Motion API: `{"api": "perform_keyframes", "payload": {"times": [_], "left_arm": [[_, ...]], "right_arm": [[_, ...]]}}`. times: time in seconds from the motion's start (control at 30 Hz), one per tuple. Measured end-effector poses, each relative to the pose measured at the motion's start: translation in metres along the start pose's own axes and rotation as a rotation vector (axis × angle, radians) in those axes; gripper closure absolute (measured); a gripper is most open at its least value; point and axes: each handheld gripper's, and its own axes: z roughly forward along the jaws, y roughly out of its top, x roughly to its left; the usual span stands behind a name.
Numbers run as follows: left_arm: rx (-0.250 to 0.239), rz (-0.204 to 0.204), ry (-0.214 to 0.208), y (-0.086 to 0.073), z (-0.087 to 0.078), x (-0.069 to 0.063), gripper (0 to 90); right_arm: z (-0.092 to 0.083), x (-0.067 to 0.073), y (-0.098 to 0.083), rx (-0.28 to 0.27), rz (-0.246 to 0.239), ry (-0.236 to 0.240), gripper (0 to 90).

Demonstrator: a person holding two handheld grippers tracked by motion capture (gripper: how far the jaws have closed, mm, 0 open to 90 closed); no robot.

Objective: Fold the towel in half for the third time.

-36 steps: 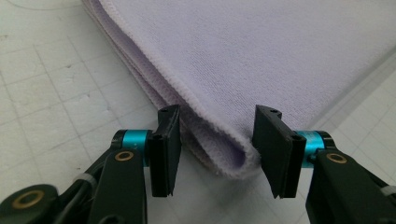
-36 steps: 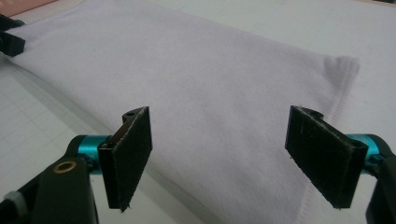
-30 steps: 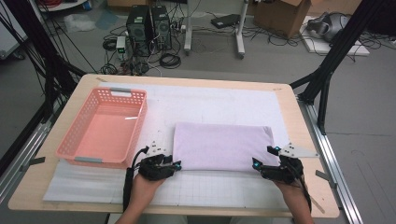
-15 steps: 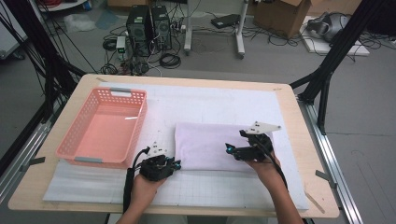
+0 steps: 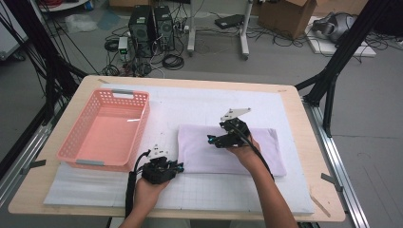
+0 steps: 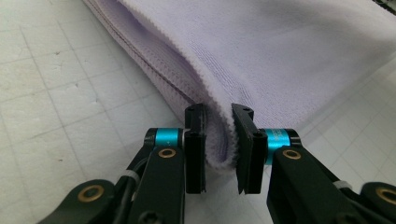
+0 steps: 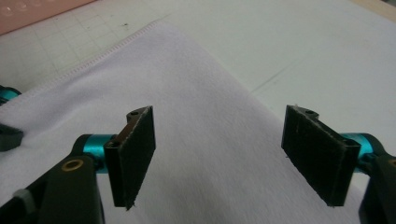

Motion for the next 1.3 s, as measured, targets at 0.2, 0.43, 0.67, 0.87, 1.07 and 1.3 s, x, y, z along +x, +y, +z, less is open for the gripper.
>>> {"api": "perform_keyframes", "payload": {"times": [0.2,0.43,0.67,0.87,1.07,1.3], "left_arm": [[-0.006,-0.018,-0.010,-0.001,-0.001,0.001,77.5],[-0.010,-0.046,-0.027,-0.002,-0.003,0.004,78.3],[-0.015,-0.056,-0.035,-0.003,-0.004,0.005,78.5],[-0.014,-0.062,-0.040,-0.003,-0.004,0.006,78.5],[-0.010,-0.063,-0.040,-0.003,-0.006,0.008,79.3],[-0.002,-0.056,-0.045,-0.004,-0.014,0.007,80.4]], "right_arm": [[0.028,0.000,0.010,0.043,-0.012,0.039,34.0],[0.057,0.002,0.026,0.095,-0.041,0.065,38.6],[0.082,0.004,0.041,0.141,-0.077,0.060,42.2],[0.094,0.002,0.039,0.149,-0.042,0.109,52.7],[0.092,0.006,0.041,0.171,-0.064,0.140,77.9],[0.090,0.014,0.045,0.168,-0.095,0.141,79.6]]}}
